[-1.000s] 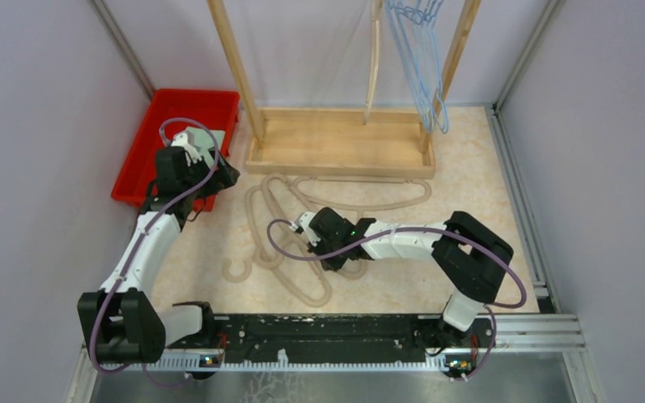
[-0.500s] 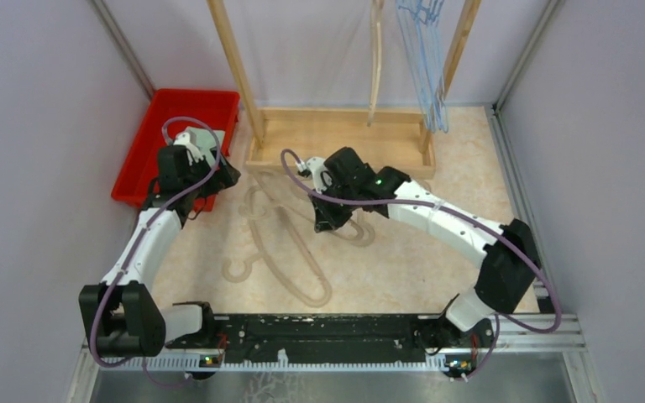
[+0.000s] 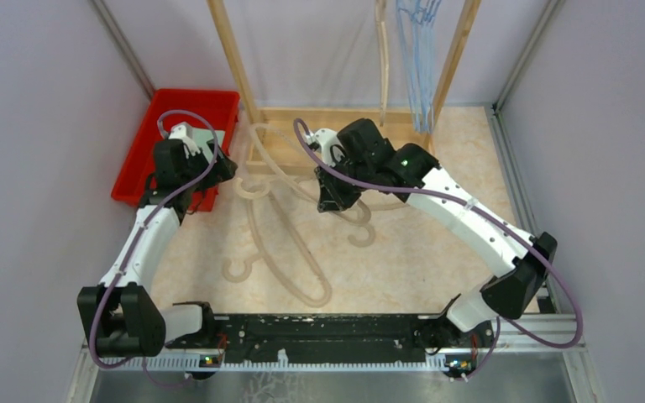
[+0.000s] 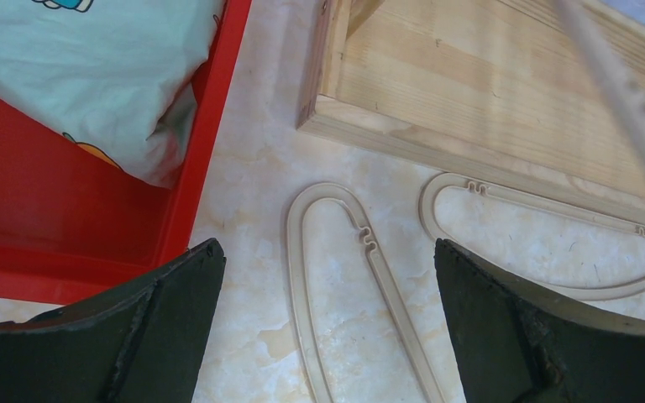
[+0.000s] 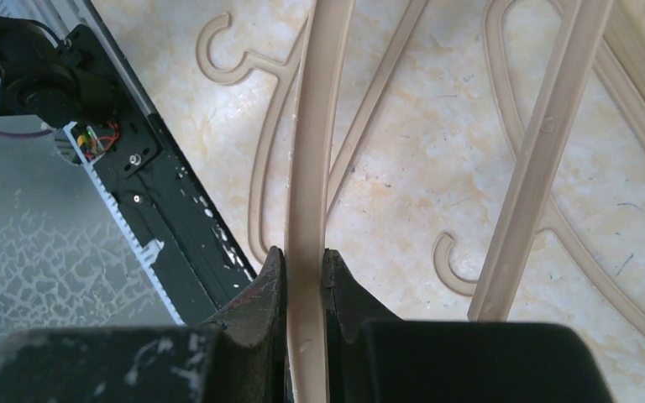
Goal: Organize the hangers
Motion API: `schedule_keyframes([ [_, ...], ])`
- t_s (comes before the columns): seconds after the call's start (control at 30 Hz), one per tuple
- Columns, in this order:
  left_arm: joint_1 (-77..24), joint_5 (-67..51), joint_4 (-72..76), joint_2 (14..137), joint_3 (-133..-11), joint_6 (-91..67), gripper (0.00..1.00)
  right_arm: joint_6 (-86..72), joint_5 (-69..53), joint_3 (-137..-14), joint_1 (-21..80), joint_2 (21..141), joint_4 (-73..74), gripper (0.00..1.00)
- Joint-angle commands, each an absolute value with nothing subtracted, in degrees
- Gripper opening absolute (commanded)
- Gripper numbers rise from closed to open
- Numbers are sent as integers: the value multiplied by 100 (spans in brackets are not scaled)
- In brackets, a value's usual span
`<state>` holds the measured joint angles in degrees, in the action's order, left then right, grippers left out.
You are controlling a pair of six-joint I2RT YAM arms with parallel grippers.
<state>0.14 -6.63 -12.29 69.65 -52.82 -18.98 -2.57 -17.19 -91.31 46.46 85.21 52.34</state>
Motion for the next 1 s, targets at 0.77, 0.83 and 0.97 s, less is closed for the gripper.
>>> schedule_keyframes([
  [0.77, 43, -1063, -971, 6843, -5219, -1773, 100, -2232, -232, -11426, 4439, 9204, 2011, 0],
  [0.83, 43, -1060, -967, 6829, -5177, -1762, 100, -2333, -278, -11651, 4363, 9379, 1841, 0],
  [0.97, 37, -1062, -950, 6829, -5139, -1761, 100, -2668, -525, -11803, 4148, 9708, 1291, 0],
])
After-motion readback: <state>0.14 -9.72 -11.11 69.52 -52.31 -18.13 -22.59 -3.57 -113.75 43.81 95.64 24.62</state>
